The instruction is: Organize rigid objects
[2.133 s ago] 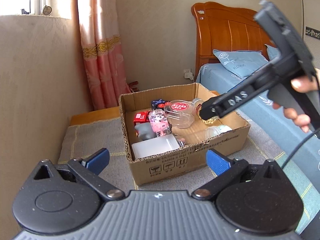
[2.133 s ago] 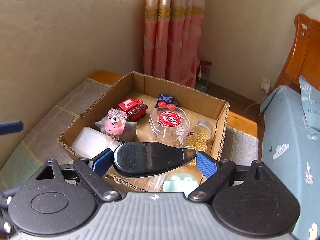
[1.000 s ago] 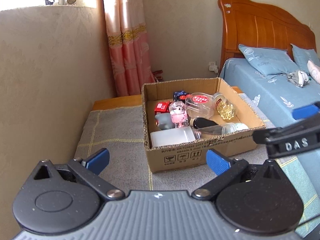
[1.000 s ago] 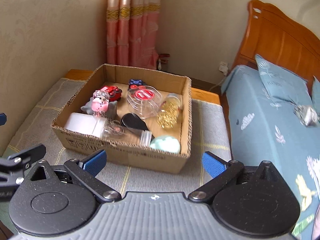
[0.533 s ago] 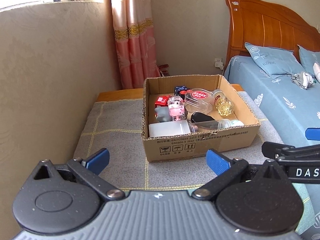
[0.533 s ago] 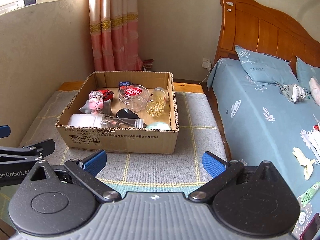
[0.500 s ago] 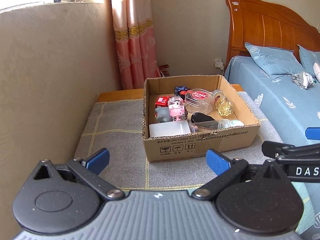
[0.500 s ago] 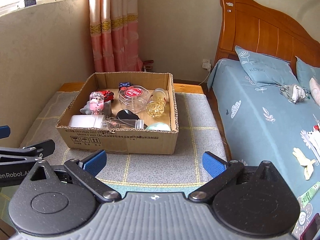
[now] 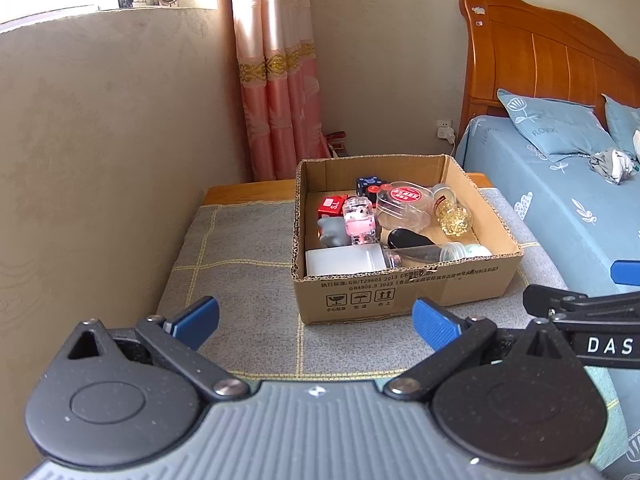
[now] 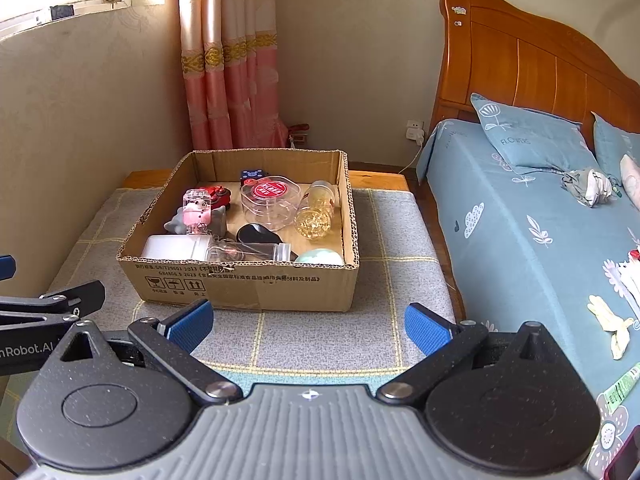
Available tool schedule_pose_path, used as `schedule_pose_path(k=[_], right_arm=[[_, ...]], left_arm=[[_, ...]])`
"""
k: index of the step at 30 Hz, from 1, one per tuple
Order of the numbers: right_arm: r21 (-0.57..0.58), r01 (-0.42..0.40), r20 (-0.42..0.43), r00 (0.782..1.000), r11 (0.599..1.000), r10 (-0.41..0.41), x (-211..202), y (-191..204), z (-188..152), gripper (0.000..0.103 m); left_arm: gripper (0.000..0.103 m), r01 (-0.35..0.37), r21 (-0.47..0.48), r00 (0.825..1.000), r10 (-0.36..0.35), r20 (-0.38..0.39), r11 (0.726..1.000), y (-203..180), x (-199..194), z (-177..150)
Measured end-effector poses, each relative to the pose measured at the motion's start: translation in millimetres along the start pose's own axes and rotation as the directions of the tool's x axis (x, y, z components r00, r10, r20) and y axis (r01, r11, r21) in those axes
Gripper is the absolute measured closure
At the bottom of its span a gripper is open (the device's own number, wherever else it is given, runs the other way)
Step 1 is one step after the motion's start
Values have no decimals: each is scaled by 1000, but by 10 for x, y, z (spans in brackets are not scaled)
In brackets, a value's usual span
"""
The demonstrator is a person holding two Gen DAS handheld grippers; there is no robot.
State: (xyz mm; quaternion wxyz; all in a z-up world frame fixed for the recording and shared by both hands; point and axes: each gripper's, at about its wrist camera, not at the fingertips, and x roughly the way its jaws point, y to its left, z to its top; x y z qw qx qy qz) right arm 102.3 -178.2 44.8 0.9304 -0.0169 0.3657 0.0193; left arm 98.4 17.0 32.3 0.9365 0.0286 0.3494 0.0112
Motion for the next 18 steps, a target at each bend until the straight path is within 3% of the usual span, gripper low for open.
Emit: schedule_pose_path(k=[18], right_arm=[[-3,-2,2,1000,1000,2,14,-11,10,0]], left_arm=[[1,-26,-9,1000,26,1,1000,33,-13,9]])
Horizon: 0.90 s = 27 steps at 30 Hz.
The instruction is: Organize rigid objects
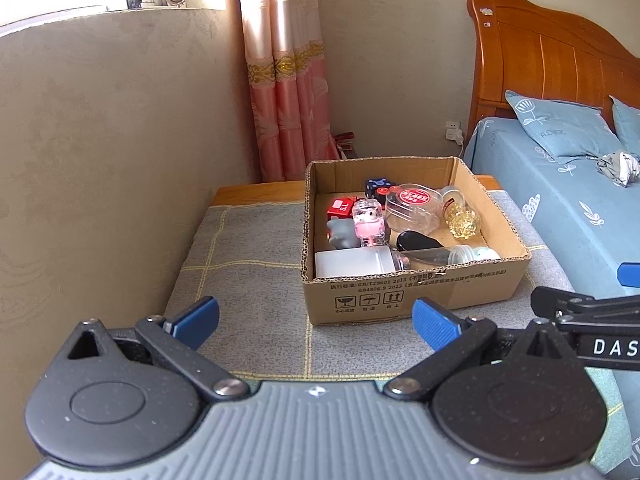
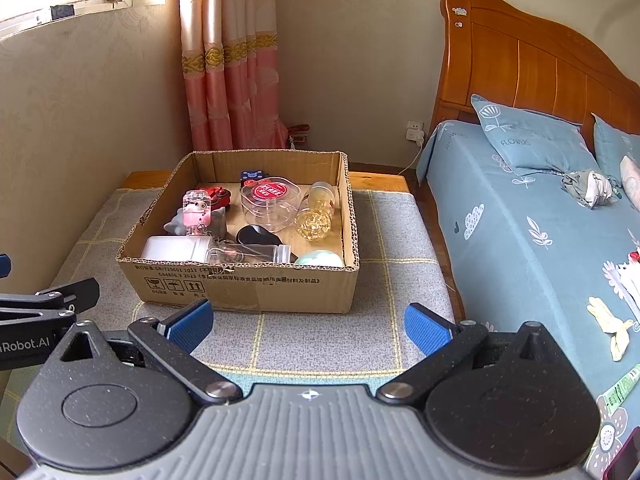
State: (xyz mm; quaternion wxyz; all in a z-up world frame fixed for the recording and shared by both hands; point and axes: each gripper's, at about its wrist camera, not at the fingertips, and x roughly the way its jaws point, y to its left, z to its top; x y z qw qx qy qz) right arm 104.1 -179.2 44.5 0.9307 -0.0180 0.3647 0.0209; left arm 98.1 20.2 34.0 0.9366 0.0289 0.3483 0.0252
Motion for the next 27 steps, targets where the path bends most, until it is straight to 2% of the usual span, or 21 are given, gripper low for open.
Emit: schedule_pose_path(k=[27], right_arm=[[-1,-1,1,1000,1000,1,6,-2,18,0]], left_arm=[[1,-6,11,1000,6,-6,1000,-64,-11,9]])
